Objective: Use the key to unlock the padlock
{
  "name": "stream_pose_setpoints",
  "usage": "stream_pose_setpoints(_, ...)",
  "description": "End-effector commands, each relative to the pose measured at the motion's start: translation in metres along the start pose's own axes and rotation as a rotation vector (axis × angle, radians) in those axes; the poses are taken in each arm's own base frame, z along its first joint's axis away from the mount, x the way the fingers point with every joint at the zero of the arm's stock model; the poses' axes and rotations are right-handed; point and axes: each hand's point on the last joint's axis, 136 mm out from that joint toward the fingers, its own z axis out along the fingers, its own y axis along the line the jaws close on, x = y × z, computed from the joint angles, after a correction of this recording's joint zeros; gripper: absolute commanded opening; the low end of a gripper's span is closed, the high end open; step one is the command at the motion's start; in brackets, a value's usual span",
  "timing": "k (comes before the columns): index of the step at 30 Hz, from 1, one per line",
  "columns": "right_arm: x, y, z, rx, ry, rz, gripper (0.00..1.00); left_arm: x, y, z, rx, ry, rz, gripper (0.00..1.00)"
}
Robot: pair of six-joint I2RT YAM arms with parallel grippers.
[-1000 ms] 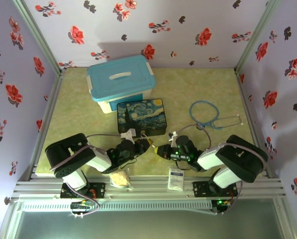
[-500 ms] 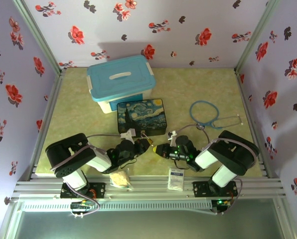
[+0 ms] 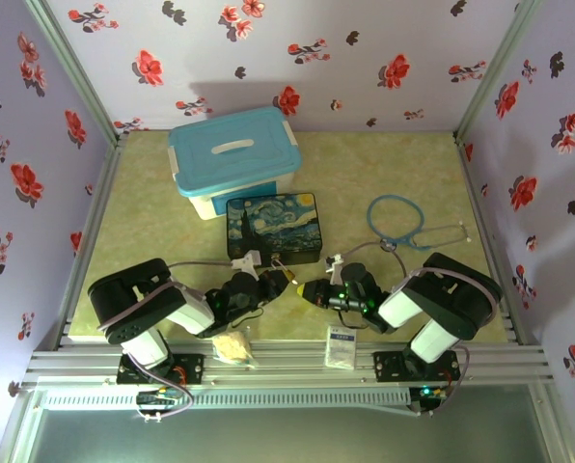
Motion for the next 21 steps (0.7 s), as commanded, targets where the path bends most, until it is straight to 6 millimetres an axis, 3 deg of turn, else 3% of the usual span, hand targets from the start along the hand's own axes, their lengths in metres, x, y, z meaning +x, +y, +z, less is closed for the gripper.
stream_pose_setpoints(1,-0.002,0.006,-0.002,-0.035,-0.004,0.002,0.0,-0.009,-0.017,0.0,0.073,-0.035,-0.024,0.0)
stream_pose_setpoints(21,-0.011,0.016,0.008,-0.145,-0.033,0.018,0.0,-0.006,-0.02,0.002,0.09,-0.021,-0.028,0.0)
